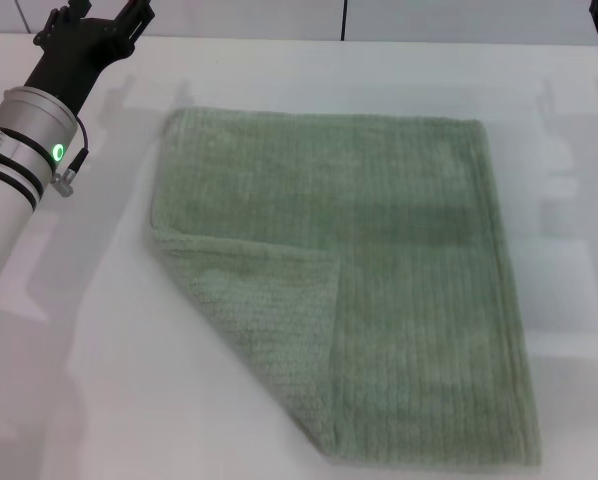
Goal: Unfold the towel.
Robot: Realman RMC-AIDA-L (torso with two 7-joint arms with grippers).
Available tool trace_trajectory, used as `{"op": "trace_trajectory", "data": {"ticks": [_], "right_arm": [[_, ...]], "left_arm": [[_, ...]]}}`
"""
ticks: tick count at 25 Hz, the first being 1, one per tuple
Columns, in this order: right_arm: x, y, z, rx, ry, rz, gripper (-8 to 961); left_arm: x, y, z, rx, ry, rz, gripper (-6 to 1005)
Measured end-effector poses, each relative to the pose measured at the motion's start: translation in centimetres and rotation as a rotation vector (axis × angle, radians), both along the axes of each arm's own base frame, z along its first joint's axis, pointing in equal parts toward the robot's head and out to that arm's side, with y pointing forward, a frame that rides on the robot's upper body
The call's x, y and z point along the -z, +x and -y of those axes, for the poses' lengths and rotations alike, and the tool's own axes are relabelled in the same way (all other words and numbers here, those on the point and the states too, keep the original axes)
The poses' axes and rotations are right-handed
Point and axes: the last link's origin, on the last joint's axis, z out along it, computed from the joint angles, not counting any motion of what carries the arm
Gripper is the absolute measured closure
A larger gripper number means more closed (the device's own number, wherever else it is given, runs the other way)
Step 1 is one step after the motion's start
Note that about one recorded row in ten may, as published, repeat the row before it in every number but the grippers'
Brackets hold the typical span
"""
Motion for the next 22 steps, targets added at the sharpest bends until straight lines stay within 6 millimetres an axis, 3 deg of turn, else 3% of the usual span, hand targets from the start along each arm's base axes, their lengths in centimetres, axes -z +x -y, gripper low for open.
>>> {"op": "trace_trajectory", "data": {"ticks": [22], "right_arm": [[0.51, -0.36, 0.00, -0.018, -0.025, 0.027, 250]], "left_arm": [[-0.07, 0.00, -0.03, 0.001, 0.002, -0.001, 162]]}}
